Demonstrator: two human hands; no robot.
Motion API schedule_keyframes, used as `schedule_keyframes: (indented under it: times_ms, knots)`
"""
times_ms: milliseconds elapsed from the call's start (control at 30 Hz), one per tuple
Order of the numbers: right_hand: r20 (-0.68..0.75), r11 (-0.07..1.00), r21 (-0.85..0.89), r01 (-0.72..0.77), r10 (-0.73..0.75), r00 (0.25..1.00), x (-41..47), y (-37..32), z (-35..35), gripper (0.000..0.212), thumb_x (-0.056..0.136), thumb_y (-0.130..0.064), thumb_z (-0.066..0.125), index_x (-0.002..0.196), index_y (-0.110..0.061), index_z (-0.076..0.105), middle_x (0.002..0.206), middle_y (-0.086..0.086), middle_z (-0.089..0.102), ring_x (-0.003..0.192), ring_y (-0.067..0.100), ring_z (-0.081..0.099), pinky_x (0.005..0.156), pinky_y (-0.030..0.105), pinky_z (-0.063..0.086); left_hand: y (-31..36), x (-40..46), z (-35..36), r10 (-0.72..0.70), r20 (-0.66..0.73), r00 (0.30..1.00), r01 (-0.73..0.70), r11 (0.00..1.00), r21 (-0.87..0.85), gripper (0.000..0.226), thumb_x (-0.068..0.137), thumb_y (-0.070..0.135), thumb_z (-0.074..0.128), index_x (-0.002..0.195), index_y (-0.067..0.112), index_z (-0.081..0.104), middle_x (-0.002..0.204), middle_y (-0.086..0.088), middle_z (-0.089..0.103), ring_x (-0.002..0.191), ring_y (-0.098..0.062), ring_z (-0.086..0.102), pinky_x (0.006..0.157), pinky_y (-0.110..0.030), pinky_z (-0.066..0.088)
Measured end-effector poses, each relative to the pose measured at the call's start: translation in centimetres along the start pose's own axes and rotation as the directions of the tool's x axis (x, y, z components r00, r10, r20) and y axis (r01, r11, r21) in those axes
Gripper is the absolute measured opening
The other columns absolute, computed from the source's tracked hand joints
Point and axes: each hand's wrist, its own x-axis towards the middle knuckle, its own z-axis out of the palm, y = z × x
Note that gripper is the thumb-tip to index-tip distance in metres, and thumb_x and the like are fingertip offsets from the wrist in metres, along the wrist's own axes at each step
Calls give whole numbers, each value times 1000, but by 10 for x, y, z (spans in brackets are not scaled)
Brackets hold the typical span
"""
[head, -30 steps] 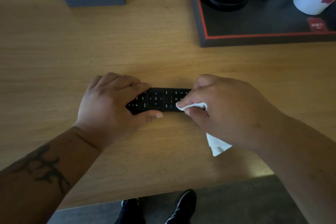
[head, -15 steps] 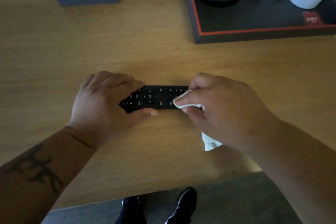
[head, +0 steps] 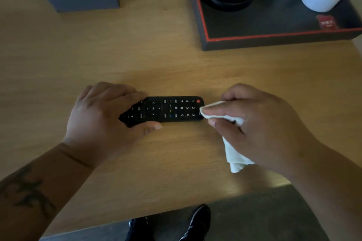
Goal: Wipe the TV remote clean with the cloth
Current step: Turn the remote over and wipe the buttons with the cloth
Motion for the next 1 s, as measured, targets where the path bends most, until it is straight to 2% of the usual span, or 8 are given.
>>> schedule_keyframes:
  times_ms: [133, 233, 400, 500, 633, 800, 867, 1000]
  knots:
    - [46, 997, -3, 74, -74, 996, 6, -11, 16, 16, 87, -40, 68, 101, -42, 74, 93, -19, 61, 70, -3, 48, 60, 14, 40, 1, 0, 1, -1, -4, 1000, 1, 1000, 10, 67, 75, 72, 65, 108, 14, 75, 104, -3, 73, 94, -31, 65, 86, -43, 47]
    - [88, 1000, 18, 5, -6, 996, 8, -5, 14, 16, 86, -40, 68, 99, -45, 74, 92, -21, 60, 68, -3, 50, 60, 9, 36, 0, 0, 1, 1, 3, 1000, -1, 1000, 11, 68, 76, 72, 65, 109, 14, 75, 104, -3, 73, 95, -31, 65, 86, -45, 48]
    - [132, 997, -26, -73, 75, 988, 13, -3, 3, 14, 84, -44, 64, 94, -48, 73, 84, -24, 55, 65, -6, 50, 56, 12, 28, 0, -1, 0, -1, 2, 1000, 1, 1000, 5, 67, 75, 71, 66, 108, 14, 75, 103, -2, 73, 95, -30, 65, 85, -45, 48]
    - [140, 987, -87, -138, 149, 979, 12, 3, 2, 16, 83, -44, 61, 93, -49, 73, 88, -22, 59, 70, -3, 55, 57, 19, 40, 1, 0, -1, -12, 18, 1000, 11, 1000, 11, 66, 74, 72, 66, 109, 16, 73, 103, 0, 72, 96, -28, 65, 85, -46, 48]
    - [65, 978, 23, -206, 204, 977, 12, -7, 4, 18, 83, -45, 62, 96, -47, 73, 89, -19, 62, 73, 1, 59, 61, 25, 47, 4, 0, -1, -29, 31, 999, 27, 999, 44, 64, 75, 72, 64, 110, 18, 71, 102, 0, 70, 95, -27, 64, 87, -43, 45]
    - [30, 990, 65, -126, 124, 992, 37, -54, 16, 24, 86, -39, 60, 106, -41, 73, 92, -15, 63, 75, 4, 59, 62, 23, 47, 5, -2, 0, -19, -20, 1000, 20, 999, 49, 57, 75, 62, 67, 111, 18, 71, 102, 0, 70, 93, -27, 64, 85, -42, 44]
    - [33, 995, -10, -97, 98, 995, 49, -71, 26, 23, 87, -36, 60, 105, -38, 74, 92, -12, 63, 76, 7, 58, 59, 18, 39, 4, -2, 1, -10, -50, 999, 12, 999, 41, 54, 74, 57, 68, 110, 17, 72, 101, 0, 70, 91, -28, 64, 82, -42, 44]
    - [61, 989, -114, -96, 104, 993, 56, -80, 34, 22, 89, -37, 58, 104, -38, 74, 91, -10, 61, 74, 13, 58, 56, 23, 38, 2, -3, 2, -13, -67, 998, 15, 1000, 23, 53, 75, 58, 69, 110, 18, 73, 101, 0, 70, 90, -28, 65, 81, -42, 45]
